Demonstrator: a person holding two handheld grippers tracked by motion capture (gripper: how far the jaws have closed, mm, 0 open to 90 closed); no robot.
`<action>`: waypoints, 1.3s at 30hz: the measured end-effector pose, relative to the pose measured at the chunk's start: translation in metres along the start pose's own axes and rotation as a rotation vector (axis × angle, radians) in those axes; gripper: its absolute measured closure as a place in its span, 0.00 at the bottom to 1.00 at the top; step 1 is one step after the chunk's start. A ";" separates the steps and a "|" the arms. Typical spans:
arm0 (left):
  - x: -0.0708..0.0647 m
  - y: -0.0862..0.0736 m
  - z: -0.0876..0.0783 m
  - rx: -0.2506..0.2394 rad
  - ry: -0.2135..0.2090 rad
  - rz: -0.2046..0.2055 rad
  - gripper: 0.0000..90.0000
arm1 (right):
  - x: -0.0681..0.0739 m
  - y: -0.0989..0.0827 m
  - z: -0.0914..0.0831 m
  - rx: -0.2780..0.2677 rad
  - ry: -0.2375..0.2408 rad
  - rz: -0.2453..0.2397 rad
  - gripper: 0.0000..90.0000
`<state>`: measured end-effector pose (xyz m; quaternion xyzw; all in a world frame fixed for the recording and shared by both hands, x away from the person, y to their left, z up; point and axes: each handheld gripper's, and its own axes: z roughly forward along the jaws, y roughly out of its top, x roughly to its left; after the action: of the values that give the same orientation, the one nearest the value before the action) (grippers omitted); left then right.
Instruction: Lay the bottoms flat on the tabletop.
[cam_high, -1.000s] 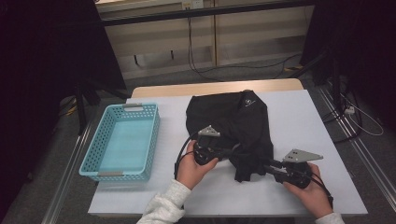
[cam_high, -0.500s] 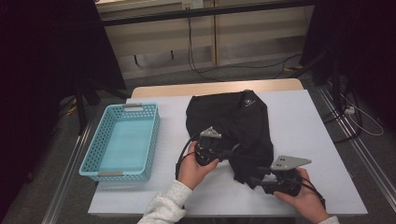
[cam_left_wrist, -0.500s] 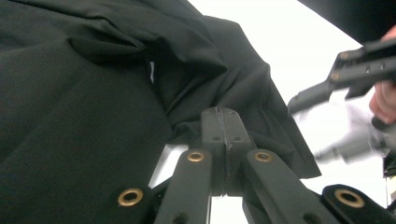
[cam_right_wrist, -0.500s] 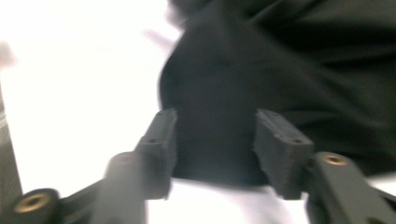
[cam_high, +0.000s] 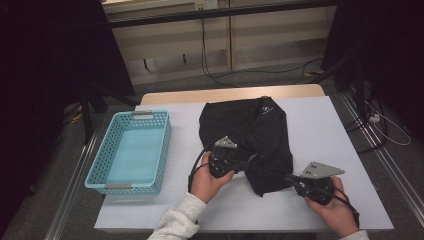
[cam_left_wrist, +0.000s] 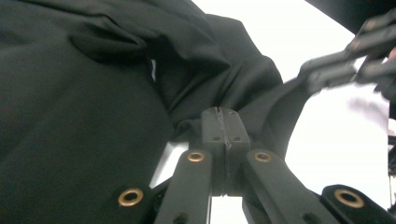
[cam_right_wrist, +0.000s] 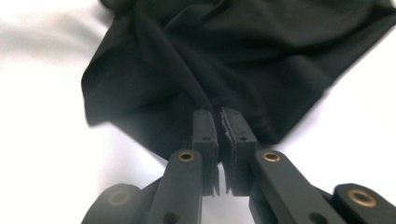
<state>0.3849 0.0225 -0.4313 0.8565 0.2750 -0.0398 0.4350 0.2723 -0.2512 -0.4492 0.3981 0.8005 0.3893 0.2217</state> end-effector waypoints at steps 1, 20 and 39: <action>-0.001 0.000 0.001 0.003 -0.005 -0.001 1.00 | -0.002 0.000 -0.003 -0.006 -0.009 0.005 0.95; -0.009 0.002 0.005 0.009 -0.021 0.025 1.00 | -0.002 -0.002 -0.004 -0.049 -0.019 0.044 0.76; -0.019 0.006 0.003 -0.004 -0.049 0.047 1.00 | -0.013 -0.007 0.006 0.042 0.024 0.036 1.00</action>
<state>0.3730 0.0090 -0.4228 0.8605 0.2441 -0.0501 0.4443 0.2807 -0.2613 -0.4576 0.4124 0.8037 0.3812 0.1968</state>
